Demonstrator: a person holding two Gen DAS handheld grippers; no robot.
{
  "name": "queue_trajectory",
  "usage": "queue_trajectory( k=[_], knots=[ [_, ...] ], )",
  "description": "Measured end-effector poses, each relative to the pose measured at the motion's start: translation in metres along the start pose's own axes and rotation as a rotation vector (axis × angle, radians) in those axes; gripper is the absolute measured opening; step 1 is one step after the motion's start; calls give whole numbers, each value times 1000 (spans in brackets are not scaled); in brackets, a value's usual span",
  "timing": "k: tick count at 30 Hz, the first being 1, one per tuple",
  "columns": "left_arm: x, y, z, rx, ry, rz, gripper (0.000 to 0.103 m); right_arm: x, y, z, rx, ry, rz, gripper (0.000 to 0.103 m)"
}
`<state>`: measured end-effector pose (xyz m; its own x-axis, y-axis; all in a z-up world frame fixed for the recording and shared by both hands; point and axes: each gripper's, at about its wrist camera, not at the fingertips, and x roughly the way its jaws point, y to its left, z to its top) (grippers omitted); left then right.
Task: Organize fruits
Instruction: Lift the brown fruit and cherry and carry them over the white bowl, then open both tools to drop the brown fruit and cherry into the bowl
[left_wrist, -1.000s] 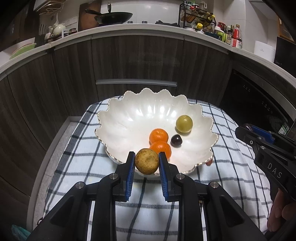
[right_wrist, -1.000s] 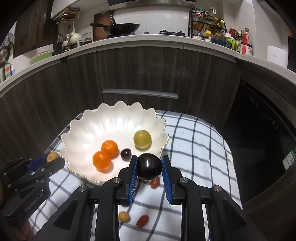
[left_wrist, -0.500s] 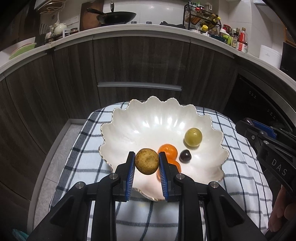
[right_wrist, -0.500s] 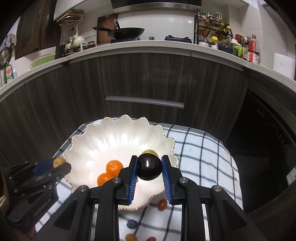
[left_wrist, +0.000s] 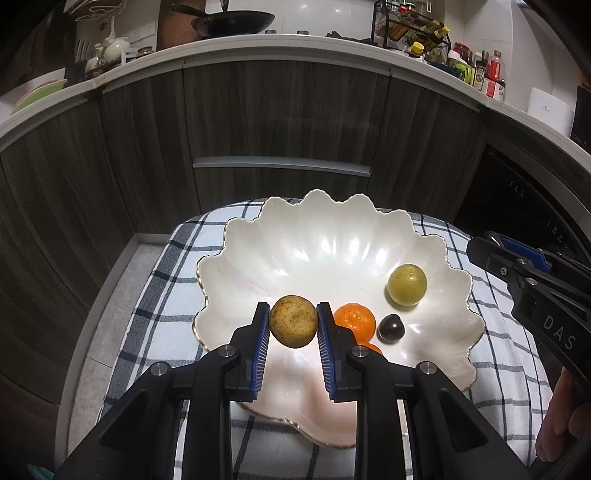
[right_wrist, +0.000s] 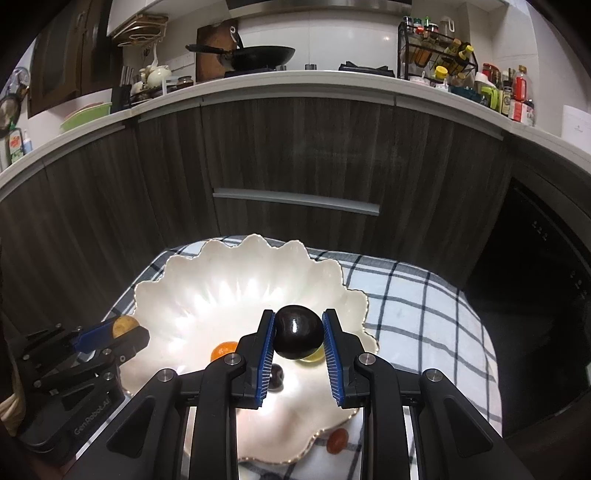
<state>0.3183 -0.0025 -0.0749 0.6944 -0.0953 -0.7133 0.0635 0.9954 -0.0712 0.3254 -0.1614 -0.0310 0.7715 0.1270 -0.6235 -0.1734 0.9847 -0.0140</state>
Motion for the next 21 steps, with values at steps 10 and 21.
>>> queue_trajectory(
  k=[10, 21],
  knots=[
    [21, 4, 1, -4, 44, -12, 26, 26, 6, 5, -27, 41, 35, 27],
    [34, 5, -6, -4, 80, -23, 26, 43, 11, 1, -51, 85, 52, 27]
  ],
)
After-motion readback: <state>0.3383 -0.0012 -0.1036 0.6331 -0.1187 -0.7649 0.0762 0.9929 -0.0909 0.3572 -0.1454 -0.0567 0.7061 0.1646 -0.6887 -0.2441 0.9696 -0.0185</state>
